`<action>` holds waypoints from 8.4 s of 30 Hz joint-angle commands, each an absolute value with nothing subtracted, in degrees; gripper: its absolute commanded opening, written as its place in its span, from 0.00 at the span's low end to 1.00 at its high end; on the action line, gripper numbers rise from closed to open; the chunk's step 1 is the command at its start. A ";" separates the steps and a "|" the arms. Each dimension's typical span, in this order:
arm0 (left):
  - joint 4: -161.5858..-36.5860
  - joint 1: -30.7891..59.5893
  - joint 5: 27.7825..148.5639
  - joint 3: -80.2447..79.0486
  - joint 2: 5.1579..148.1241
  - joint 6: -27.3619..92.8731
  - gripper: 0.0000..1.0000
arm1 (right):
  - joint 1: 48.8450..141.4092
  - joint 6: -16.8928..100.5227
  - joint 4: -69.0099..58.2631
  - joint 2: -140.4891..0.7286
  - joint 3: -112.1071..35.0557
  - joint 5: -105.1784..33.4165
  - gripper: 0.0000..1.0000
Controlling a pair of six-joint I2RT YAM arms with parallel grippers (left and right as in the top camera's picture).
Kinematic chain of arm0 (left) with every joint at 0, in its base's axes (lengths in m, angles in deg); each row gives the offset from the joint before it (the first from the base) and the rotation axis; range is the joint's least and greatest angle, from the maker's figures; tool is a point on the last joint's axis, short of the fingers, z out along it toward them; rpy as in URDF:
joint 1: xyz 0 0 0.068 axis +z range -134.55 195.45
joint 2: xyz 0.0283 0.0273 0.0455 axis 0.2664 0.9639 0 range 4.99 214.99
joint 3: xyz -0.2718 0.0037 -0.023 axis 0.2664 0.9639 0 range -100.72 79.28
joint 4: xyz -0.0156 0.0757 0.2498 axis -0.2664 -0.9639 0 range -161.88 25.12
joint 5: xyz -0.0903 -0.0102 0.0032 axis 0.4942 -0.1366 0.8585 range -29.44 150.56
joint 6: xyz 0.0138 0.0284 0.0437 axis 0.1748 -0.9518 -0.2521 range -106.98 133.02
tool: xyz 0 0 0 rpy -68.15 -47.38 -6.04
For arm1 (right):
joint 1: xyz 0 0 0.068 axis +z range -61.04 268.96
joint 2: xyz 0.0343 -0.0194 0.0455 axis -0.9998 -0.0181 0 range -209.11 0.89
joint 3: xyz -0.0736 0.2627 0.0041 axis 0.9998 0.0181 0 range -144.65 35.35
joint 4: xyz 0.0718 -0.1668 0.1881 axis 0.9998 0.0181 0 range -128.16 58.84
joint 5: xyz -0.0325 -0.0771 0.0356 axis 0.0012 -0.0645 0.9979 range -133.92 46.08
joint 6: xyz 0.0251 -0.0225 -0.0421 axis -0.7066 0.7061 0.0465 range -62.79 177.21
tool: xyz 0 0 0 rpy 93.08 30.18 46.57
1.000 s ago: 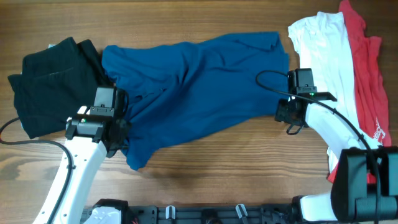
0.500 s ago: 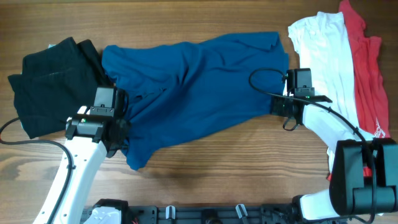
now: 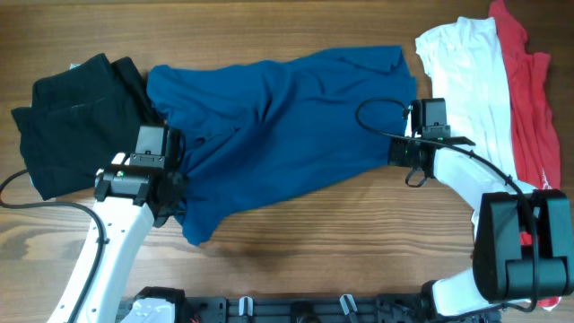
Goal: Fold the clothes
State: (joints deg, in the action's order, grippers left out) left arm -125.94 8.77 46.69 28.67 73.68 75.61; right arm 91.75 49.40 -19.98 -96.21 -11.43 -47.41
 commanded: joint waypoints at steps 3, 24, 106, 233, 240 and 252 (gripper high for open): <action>-125.98 9.19 44.83 28.82 73.81 74.71 0.05 | 91.51 46.40 -8.97 -97.45 -11.91 -47.74 0.04; -129.85 9.21 46.60 7.97 60.13 52.90 0.04 | 91.51 42.19 24.97 -64.67 -37.64 -41.60 0.04; -154.44 14.21 63.72 -7.09 105.94 35.83 0.04 | 82.55 49.66 53.13 -108.99 -67.65 -48.59 0.04; -160.97 9.36 67.12 -26.67 119.60 33.18 0.04 | 82.02 51.89 45.52 -107.27 -69.29 -42.21 0.04; -153.67 9.25 64.52 -10.78 114.44 36.42 0.04 | 81.85 50.45 42.81 -107.09 -53.46 -42.47 0.04; -140.10 18.39 55.96 13.08 88.54 48.63 0.04 | 76.17 37.90 31.03 -99.77 -33.77 -47.15 0.04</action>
